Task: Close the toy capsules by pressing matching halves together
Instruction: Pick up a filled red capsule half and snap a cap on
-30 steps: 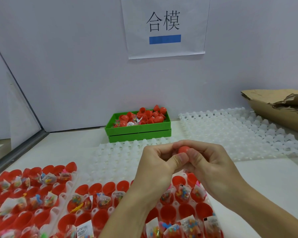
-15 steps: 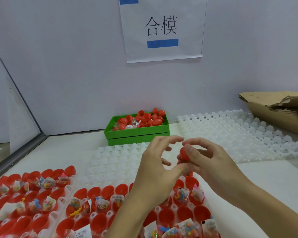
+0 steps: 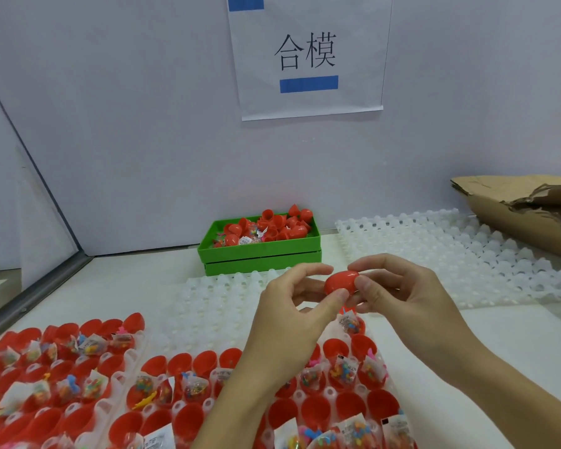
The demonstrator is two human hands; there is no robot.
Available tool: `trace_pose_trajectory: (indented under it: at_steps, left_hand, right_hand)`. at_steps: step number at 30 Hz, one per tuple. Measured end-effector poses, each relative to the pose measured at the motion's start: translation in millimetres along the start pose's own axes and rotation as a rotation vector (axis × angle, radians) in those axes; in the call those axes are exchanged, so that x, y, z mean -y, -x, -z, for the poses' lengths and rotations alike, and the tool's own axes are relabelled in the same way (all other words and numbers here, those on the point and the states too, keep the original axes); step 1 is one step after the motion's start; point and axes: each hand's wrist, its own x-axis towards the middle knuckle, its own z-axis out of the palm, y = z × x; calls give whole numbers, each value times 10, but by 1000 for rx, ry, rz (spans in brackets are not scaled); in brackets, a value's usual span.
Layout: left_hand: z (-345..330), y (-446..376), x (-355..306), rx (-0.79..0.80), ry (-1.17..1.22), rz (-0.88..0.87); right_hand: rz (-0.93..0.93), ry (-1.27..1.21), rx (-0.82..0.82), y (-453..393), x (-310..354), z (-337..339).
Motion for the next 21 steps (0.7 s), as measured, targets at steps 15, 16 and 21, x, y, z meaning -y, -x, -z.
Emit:
trace_pose_trajectory:
  at_steps: [15,16,21]
  left_hand:
    - [-20,5,-46,35,262,105]
    - [-22,2,-55,50,321,142]
    - [8,-20,-74,107,484,245]
  right_hand:
    - [18,-55,0,-4,-14,18]
    - [8,-87,7,-7,-9,21]
    - [83,28,47,24,3,5]
